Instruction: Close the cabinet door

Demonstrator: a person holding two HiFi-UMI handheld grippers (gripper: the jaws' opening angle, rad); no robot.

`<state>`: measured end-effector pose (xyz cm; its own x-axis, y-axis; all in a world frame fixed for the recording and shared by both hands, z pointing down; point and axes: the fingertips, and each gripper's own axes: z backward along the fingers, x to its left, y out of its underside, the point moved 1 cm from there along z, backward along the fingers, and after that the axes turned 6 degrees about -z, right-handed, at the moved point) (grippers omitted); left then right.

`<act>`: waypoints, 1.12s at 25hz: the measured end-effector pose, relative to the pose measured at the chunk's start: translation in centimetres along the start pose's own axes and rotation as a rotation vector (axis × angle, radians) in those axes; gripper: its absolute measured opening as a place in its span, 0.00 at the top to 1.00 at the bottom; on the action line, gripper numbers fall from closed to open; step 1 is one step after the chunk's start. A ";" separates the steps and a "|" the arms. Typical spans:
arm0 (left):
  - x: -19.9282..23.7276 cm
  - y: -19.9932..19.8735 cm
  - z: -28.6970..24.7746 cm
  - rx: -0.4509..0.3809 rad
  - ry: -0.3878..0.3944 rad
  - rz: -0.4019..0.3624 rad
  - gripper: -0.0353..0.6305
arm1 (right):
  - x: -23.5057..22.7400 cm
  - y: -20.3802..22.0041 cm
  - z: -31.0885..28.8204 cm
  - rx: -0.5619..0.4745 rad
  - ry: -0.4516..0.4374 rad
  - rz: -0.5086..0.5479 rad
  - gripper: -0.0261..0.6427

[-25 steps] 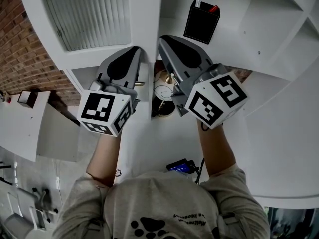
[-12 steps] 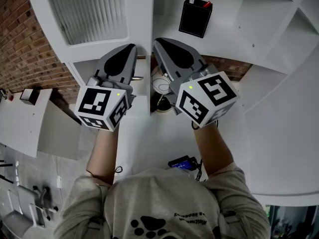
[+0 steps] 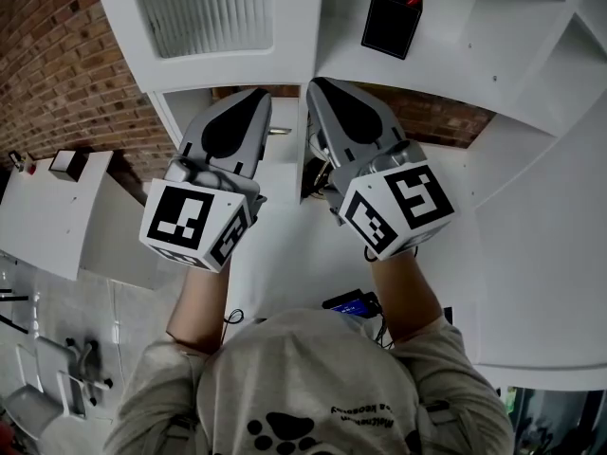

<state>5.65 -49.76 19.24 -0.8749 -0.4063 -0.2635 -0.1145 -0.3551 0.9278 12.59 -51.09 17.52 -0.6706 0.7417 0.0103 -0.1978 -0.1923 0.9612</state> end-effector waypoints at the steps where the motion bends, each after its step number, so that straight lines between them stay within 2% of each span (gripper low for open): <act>1: 0.1 -0.1 0.7 0.006 -0.006 0.008 0.94 | 0.6 0.0 0.3 -0.003 0.013 0.015 0.93; 6: -0.5 -0.2 3.2 0.032 0.000 0.032 0.94 | 2.7 -0.1 2.0 -0.026 0.080 0.055 0.93; 9: -0.6 -0.8 4.6 0.010 0.011 0.025 0.94 | 4.2 0.0 3.0 -0.036 0.106 0.057 0.93; 13: -0.2 -1.2 7.0 0.011 -0.020 0.029 0.94 | 6.6 0.7 4.2 -0.033 0.137 0.057 0.93; 21: -1.8 1.4 11.6 0.094 -0.016 0.079 0.94 | 10.5 3.2 6.3 -0.012 0.202 0.036 0.93; 24: -2.4 1.6 13.1 0.074 0.004 0.098 0.94 | 12.1 3.8 6.9 -0.004 0.212 0.047 0.93; 28: -2.8 2.6 15.8 0.098 0.010 0.102 0.94 | 14.4 4.8 7.5 0.001 0.220 0.082 0.93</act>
<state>0.38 -36.27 26.59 -0.8797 -0.4447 -0.1686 -0.0712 -0.2274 0.9712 7.35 -36.49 24.36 -0.8238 0.5662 0.0280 -0.1359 -0.2451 0.9599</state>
